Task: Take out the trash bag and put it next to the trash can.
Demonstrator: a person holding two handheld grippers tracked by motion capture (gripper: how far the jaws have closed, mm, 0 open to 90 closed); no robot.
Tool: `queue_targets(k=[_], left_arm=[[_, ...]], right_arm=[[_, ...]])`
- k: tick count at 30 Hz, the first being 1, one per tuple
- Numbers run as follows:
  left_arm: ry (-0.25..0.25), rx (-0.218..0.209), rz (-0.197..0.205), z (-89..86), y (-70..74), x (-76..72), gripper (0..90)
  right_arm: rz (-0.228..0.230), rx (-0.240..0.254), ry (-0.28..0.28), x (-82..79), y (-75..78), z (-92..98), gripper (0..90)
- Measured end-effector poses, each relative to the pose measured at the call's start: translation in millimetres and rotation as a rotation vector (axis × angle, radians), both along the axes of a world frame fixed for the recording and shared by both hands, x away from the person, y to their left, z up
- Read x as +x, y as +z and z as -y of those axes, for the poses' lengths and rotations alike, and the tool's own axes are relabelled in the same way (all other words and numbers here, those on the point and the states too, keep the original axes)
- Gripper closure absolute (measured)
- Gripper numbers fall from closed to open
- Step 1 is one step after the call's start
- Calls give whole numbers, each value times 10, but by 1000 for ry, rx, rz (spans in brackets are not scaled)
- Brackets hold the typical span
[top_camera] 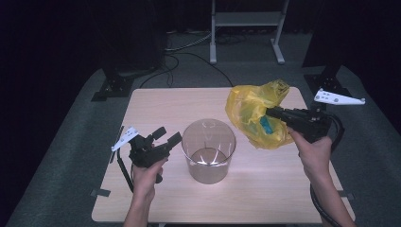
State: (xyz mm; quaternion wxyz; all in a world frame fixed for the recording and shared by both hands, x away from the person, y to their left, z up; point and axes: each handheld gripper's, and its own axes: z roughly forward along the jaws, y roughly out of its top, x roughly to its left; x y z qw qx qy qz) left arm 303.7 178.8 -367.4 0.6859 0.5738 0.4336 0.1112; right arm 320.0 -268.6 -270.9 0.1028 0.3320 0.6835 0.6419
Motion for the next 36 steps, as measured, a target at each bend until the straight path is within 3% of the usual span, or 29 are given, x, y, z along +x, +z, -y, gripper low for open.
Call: queue_targets(k=[18, 36], left_arm=[[-2, 10, -10, 8, -24, 4, 97], [-13, 15, -6, 21, -27, 6, 96]], right_arm=[[-101, -25, -74, 162, -439, 232, 900], [-192, -55, -122, 309, -917, 274, 900]])
